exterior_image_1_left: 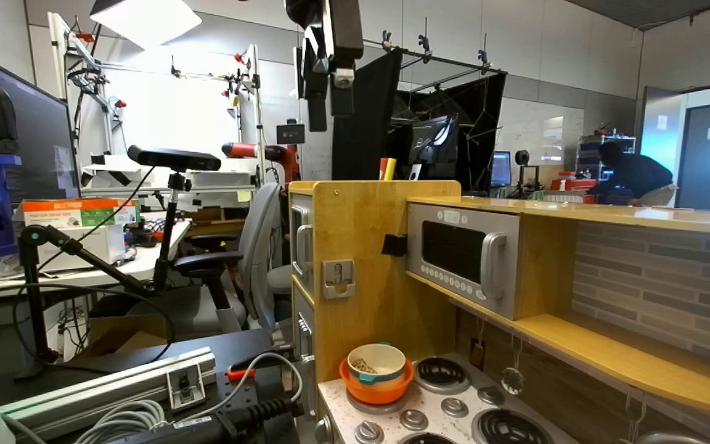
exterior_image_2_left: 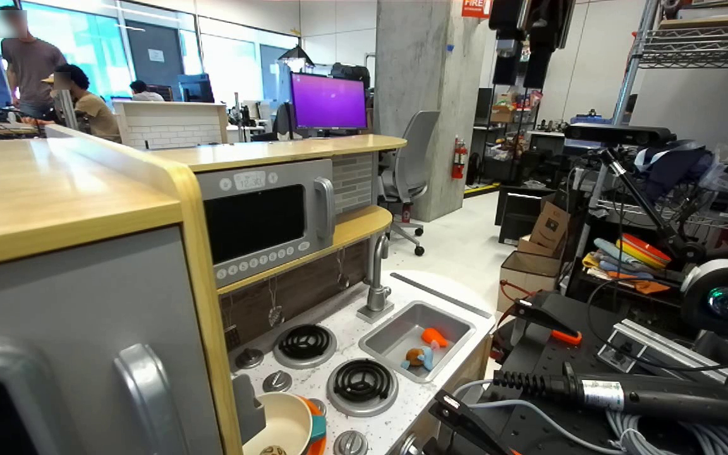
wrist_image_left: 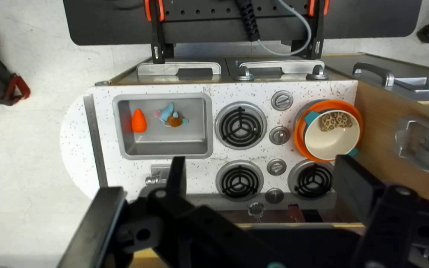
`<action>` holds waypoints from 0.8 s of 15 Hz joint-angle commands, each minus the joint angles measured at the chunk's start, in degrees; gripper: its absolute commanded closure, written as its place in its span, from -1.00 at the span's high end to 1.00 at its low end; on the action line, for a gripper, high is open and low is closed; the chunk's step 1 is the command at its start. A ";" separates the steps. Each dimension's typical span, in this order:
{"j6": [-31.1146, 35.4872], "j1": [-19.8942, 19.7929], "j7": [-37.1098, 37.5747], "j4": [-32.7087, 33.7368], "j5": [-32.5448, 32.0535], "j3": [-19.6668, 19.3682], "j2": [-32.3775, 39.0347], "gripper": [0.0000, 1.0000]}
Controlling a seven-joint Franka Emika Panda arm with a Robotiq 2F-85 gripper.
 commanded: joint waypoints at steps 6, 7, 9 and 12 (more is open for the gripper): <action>19.23 0.69 -7.01 -3.57 1.04 -3.05 10.49 1.00; 22.50 1.30 -9.77 -3.63 2.28 -4.26 14.37 1.00; 28.06 1.70 -14.27 -2.81 4.95 -6.12 21.44 1.00; 35.66 1.46 -19.58 -0.09 9.70 -7.11 32.08 1.00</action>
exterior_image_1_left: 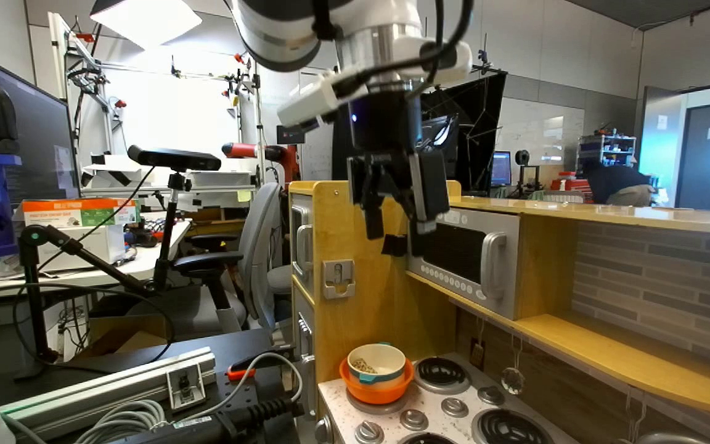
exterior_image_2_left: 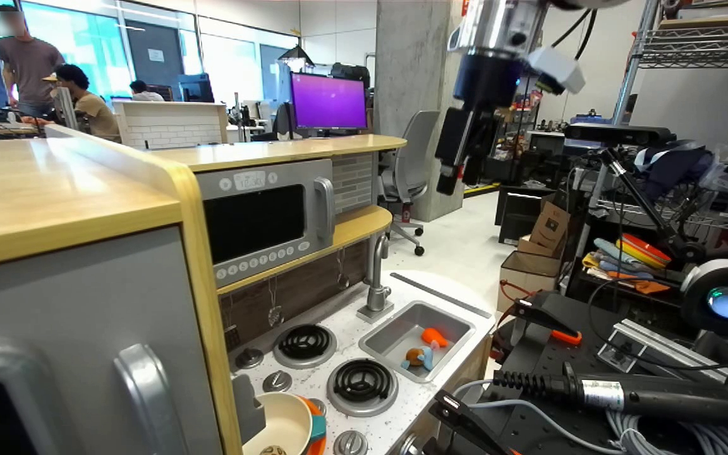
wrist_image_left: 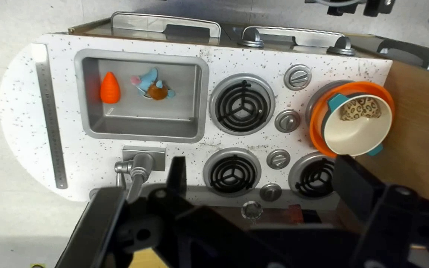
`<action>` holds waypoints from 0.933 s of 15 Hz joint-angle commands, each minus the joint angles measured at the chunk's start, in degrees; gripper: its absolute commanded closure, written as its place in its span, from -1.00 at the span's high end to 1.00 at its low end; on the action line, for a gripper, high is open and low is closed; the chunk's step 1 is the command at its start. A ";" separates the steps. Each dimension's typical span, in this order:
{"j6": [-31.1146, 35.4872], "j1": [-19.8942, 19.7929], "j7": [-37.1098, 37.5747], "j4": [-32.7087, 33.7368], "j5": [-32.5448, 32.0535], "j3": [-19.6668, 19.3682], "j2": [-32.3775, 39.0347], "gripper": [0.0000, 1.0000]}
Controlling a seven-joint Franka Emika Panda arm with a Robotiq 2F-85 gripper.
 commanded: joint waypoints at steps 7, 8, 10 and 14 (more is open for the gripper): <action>12.40 -1.99 -7.12 12.19 9.28 4.70 26.76 1.00; 13.50 -1.67 -5.69 12.82 7.45 5.23 28.07 1.00; 14.77 -1.46 -4.31 14.28 5.92 6.47 30.24 1.00; 14.63 -1.36 -2.71 17.52 5.91 9.23 34.44 1.00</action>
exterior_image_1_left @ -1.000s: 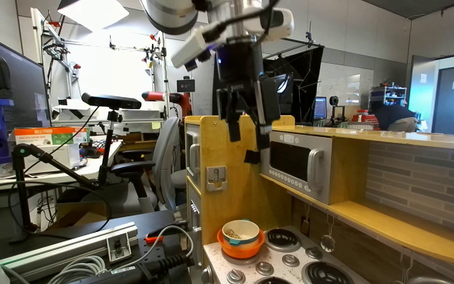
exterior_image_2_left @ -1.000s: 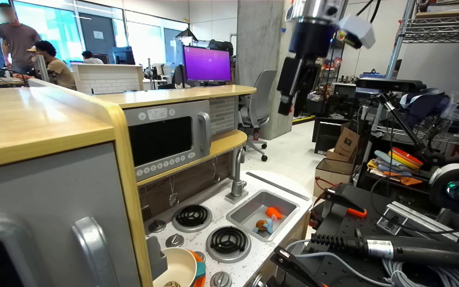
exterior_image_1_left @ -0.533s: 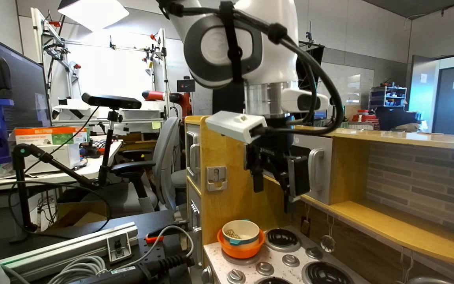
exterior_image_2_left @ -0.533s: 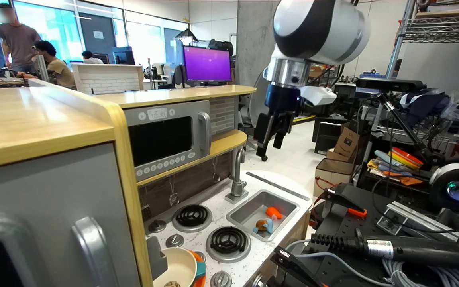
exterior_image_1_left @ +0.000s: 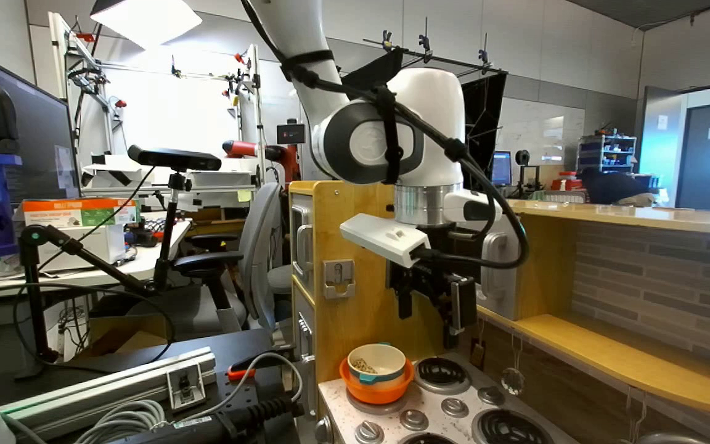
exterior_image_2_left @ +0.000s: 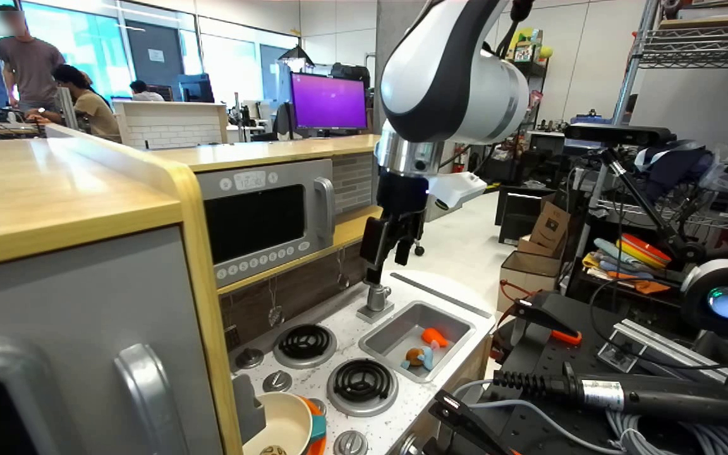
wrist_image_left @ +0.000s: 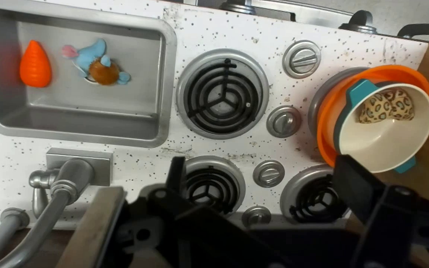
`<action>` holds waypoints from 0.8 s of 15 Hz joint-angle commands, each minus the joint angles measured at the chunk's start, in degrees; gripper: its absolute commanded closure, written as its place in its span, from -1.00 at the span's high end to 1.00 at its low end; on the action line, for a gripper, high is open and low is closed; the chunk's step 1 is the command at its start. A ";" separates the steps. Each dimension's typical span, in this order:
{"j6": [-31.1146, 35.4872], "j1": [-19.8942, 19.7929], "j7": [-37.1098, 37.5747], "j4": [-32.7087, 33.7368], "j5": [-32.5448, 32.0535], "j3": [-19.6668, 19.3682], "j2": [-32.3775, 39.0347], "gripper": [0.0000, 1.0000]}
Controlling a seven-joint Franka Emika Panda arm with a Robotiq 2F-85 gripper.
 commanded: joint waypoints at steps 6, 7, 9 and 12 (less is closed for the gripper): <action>0.18 0.35 3.41 5.35 -4.15 4.71 7.65 1.00; 0.26 1.08 4.12 5.54 -4.81 4.88 8.26 1.00; -0.25 2.07 4.87 6.01 -6.14 5.64 9.39 1.00; -0.61 3.32 5.53 6.75 -7.37 6.98 10.73 1.00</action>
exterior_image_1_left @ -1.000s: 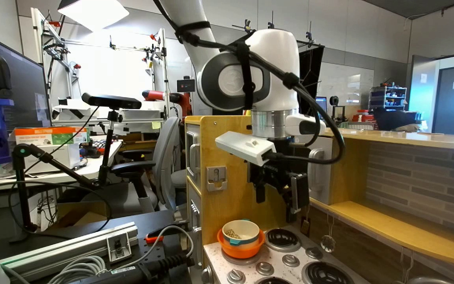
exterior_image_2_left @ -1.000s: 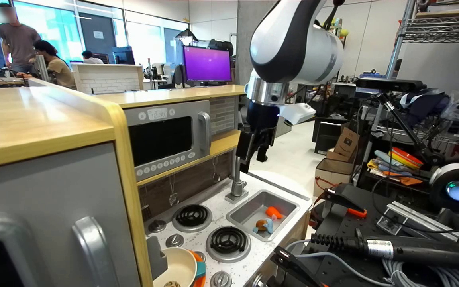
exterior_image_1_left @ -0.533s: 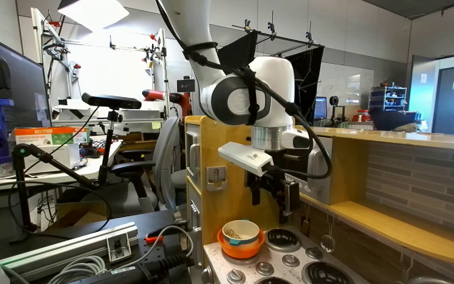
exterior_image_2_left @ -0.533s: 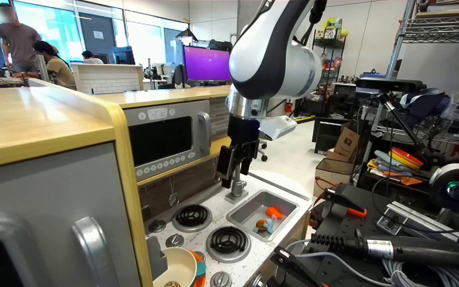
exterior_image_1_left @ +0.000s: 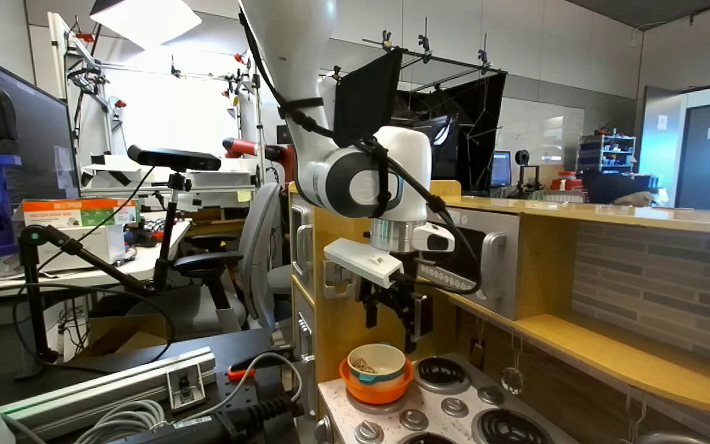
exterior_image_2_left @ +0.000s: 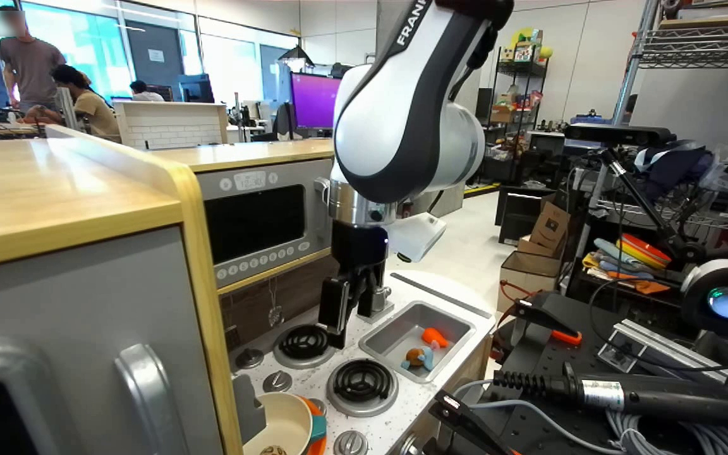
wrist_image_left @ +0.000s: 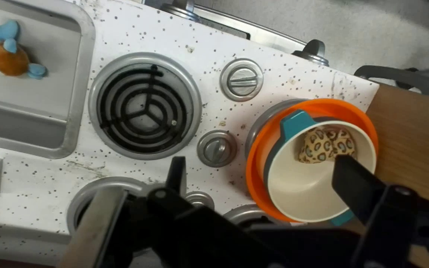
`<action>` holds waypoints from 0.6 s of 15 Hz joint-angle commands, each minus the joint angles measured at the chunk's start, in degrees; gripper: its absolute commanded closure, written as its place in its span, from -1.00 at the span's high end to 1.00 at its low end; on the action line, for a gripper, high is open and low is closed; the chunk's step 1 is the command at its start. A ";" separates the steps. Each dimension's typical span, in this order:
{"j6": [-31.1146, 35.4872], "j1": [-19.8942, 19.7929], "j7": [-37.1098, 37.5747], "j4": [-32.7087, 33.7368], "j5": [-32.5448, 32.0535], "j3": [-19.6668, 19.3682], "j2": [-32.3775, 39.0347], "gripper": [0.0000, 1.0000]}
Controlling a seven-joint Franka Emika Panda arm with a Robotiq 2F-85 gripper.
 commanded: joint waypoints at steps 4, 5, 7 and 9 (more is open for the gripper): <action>-3.13 1.93 1.86 3.54 -2.71 1.80 2.92 1.00; -4.10 2.56 2.19 3.86 -3.47 1.23 2.95 1.00; -6.42 3.71 3.45 4.80 -5.31 0.10 3.09 1.00; -7.88 3.82 4.15 5.71 -6.32 -0.26 3.48 1.00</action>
